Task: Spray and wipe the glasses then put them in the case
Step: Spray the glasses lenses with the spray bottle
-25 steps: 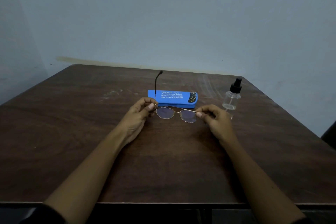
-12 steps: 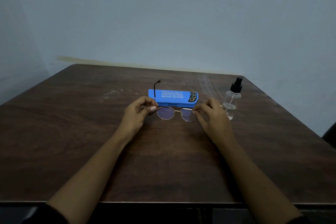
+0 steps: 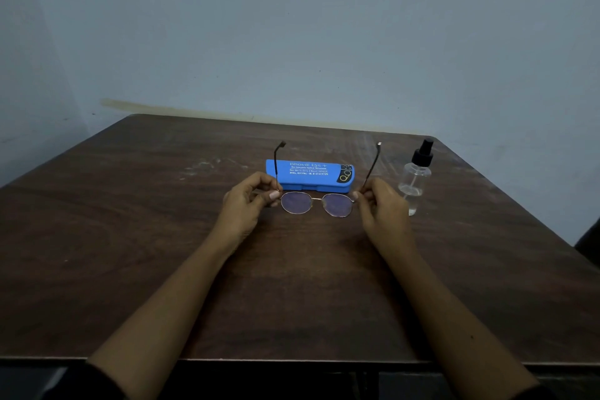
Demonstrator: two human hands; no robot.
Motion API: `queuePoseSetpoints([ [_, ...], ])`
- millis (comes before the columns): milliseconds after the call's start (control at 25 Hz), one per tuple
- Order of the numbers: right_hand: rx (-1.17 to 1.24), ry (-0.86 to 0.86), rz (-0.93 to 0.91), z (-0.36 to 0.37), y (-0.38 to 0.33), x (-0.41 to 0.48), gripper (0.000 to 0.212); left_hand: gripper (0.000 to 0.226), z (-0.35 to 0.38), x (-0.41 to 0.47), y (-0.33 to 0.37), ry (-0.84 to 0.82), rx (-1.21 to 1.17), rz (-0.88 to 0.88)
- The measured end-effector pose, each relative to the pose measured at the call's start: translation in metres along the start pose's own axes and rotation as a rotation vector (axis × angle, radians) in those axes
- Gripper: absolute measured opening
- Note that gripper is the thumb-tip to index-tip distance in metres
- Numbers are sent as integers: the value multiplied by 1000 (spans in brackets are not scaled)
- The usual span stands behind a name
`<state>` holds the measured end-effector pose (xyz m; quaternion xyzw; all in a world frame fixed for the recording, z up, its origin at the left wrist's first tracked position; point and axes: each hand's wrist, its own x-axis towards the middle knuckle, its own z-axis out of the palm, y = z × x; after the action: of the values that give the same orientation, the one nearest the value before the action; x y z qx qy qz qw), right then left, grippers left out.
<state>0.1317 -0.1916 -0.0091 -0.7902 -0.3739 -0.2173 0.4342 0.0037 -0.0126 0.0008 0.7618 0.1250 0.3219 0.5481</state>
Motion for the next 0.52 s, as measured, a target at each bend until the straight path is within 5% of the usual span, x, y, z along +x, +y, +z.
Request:
queuePoseSetpoints([
  [520, 225, 39, 80, 2, 9, 3, 5, 10, 2, 1, -3, 85, 191, 132],
])
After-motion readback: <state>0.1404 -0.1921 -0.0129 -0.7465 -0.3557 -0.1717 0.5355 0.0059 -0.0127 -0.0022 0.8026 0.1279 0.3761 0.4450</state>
